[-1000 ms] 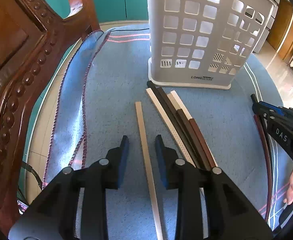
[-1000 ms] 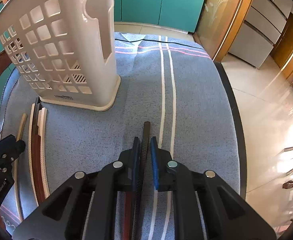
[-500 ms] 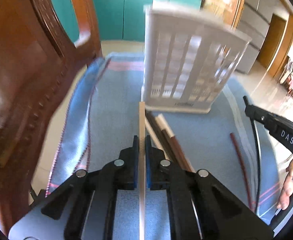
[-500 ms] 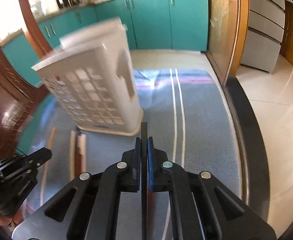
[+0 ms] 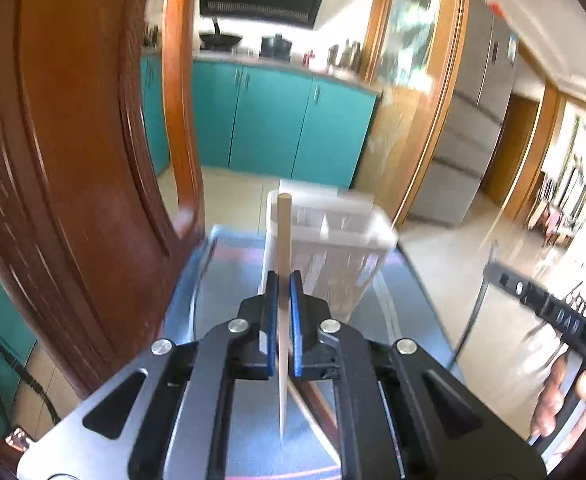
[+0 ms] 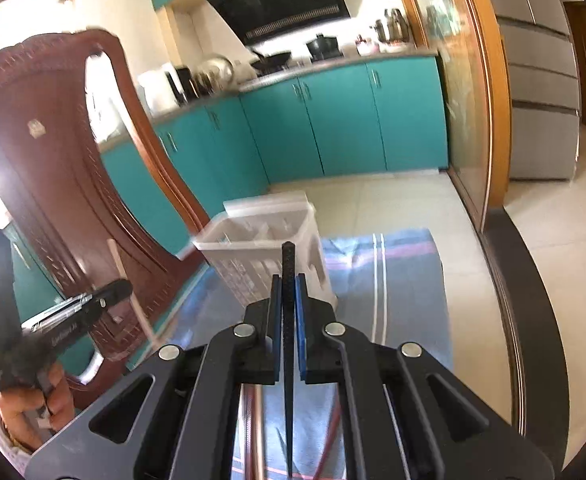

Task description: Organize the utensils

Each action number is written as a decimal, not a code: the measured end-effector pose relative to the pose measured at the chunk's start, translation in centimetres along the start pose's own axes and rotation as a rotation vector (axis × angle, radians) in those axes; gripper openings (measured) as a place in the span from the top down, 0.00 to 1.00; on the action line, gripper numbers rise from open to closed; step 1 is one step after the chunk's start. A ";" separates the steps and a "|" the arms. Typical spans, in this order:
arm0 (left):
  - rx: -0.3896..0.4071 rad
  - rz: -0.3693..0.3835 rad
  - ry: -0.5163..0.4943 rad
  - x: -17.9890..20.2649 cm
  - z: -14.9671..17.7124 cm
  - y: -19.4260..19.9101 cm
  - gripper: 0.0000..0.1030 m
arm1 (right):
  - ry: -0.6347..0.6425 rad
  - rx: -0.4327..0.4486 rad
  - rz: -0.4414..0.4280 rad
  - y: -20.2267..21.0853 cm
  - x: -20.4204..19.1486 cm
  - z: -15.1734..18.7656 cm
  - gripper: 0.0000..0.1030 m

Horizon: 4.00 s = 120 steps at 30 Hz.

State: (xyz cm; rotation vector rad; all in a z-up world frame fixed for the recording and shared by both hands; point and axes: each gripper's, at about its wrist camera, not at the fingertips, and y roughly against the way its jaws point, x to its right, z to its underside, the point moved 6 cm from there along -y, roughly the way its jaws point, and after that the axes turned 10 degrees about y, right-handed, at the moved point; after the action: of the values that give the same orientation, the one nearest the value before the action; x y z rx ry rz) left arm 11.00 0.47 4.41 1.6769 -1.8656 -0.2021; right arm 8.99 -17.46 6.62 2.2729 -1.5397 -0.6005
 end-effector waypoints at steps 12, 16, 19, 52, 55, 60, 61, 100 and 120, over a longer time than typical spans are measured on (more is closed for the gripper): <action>0.448 0.109 0.154 1.0 -12.5 4.4 0.93 | 0.013 0.169 -0.088 3.0 -1.6 -9.0 0.93; 0.353 0.057 0.129 1.2 -11.3 -1.6 0.93 | 0.028 0.244 -0.047 4.1 -1.6 -12.8 0.93; 0.262 0.037 0.113 1.3 -9.8 -5.0 0.93 | -0.010 0.320 0.008 4.6 -0.6 -14.8 0.93; -0.421 -0.080 0.073 -3.3 9.3 -15.2 0.74 | -0.266 -0.124 0.214 -5.8 9.2 5.5 0.58; -0.472 -0.094 0.033 -2.7 11.2 -16.4 0.74 | -0.244 -0.245 0.196 -8.7 7.9 7.3 0.58; -0.497 -0.128 0.006 -3.2 12.1 -17.2 0.77 | -0.161 -0.339 0.173 -10.7 5.4 8.9 0.56; -0.501 -0.123 0.003 -3.6 12.1 -17.1 0.77 | -0.147 -0.350 0.171 -10.8 5.0 9.3 0.53; -0.490 -0.139 -0.107 -2.3 11.6 -18.0 0.83 | 0.066 -0.566 0.287 -14.1 2.7 13.9 0.43; -0.537 -0.103 -0.155 -3.8 11.4 -14.6 0.87 | -0.080 -0.478 0.165 -12.4 3.2 12.4 0.93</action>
State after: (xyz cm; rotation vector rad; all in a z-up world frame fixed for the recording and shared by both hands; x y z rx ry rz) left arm 17.35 -1.83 -13.29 1.4057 -1.6359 -0.8189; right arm 13.48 -16.36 -10.61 1.7679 -1.4148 -0.9090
